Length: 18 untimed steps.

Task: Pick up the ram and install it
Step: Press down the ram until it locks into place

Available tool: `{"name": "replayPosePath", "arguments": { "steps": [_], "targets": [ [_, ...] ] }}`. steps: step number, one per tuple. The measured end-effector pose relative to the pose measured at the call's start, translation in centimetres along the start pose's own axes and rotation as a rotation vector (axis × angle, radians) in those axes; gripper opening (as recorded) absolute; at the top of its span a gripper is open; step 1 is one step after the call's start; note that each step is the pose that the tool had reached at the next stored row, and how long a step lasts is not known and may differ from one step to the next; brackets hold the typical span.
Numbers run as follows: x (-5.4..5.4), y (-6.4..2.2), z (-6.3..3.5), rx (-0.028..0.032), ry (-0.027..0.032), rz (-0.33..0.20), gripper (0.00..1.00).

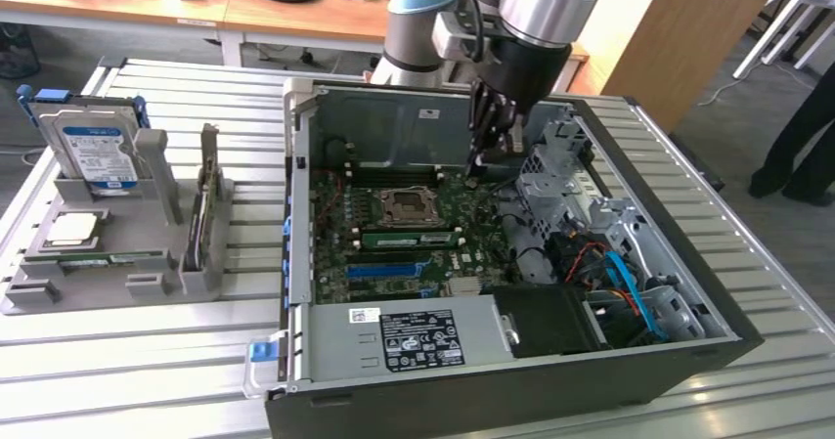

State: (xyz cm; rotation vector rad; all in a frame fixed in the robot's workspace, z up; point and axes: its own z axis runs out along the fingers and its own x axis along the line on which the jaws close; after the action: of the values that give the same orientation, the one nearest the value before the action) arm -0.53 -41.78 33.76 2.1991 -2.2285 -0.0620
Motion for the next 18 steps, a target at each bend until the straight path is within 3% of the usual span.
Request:
{"name": "replayPosePath", "arguments": {
  "steps": [18],
  "targets": [
    [0.1,-0.07,2.00,0.0000,0.0000,0.000,0.11]
  ]
}}
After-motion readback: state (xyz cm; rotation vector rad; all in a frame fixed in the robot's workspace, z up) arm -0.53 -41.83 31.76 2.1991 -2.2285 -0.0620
